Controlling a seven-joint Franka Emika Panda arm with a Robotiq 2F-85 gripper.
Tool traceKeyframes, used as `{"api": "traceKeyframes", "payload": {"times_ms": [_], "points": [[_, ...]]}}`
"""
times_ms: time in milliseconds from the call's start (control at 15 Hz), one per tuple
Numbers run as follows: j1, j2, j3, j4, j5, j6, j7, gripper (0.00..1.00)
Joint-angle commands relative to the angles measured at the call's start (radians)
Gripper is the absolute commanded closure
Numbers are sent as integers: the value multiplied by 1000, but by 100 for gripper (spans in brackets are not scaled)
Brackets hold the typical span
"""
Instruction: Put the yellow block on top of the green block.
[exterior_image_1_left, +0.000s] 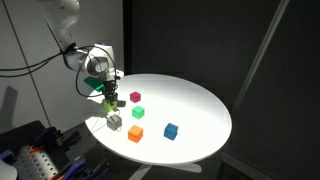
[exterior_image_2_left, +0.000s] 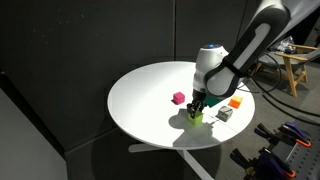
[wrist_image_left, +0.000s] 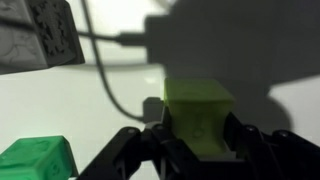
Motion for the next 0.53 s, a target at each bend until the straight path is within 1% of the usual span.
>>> {"api": "traceKeyframes", "payload": {"times_ms": [0,467], "points": [[23,-59,-20,-8,-19,-32,40,75],[12,-167,-15,-17,-15,-102,74,75]]}}
